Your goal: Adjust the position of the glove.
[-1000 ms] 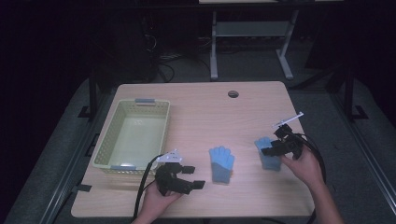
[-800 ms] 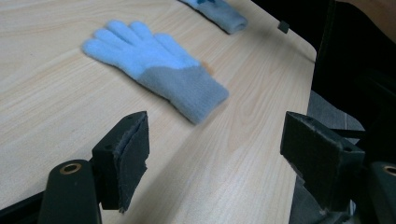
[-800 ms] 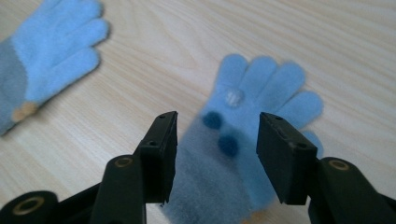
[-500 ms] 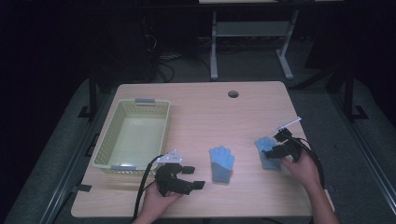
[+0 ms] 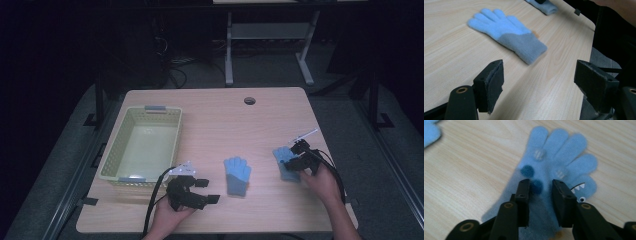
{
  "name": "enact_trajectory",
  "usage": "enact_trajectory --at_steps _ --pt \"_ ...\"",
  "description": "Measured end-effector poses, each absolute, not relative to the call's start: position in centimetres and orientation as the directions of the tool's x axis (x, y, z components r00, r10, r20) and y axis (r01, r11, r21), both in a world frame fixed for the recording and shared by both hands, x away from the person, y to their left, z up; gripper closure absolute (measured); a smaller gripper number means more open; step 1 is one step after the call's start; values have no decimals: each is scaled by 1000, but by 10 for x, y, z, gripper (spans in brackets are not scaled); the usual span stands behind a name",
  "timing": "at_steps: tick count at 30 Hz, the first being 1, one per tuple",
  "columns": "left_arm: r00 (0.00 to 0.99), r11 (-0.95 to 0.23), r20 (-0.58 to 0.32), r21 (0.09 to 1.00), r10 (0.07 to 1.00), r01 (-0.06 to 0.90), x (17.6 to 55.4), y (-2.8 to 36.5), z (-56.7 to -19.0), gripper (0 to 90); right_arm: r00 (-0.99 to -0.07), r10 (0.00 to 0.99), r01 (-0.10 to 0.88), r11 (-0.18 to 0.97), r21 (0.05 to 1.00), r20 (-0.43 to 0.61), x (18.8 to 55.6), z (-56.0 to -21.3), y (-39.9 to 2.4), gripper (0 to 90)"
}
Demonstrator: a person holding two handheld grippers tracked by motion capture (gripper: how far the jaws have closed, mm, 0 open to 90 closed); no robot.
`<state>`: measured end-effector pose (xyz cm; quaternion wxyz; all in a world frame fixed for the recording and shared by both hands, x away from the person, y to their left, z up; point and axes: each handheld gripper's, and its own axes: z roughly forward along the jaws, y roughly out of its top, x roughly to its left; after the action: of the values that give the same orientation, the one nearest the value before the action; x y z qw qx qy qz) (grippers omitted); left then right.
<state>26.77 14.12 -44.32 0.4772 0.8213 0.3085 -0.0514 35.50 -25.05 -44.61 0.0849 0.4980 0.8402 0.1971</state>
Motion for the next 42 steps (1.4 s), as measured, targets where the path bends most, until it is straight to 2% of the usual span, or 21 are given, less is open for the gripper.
enact_trajectory --at_steps 5,10,24,42 --pt "803 -354 -382 751 457 558 268 142 -444 237 -476 876 814 408 413 72 356 -446 -252 785" --pt "802 -353 -379 751 461 558 267 142 -444 237 -468 881 819 401 411 71 353 -443 -250 819" --pt "789 -327 -389 755 475 569 268 143 -443 238 -504 861 764 408 499 68 338 -411 -243 823" --pt "784 -311 -387 761 486 569 268 148 -442 237 -655 752 648 506 569 77 316 -383 -170 816"
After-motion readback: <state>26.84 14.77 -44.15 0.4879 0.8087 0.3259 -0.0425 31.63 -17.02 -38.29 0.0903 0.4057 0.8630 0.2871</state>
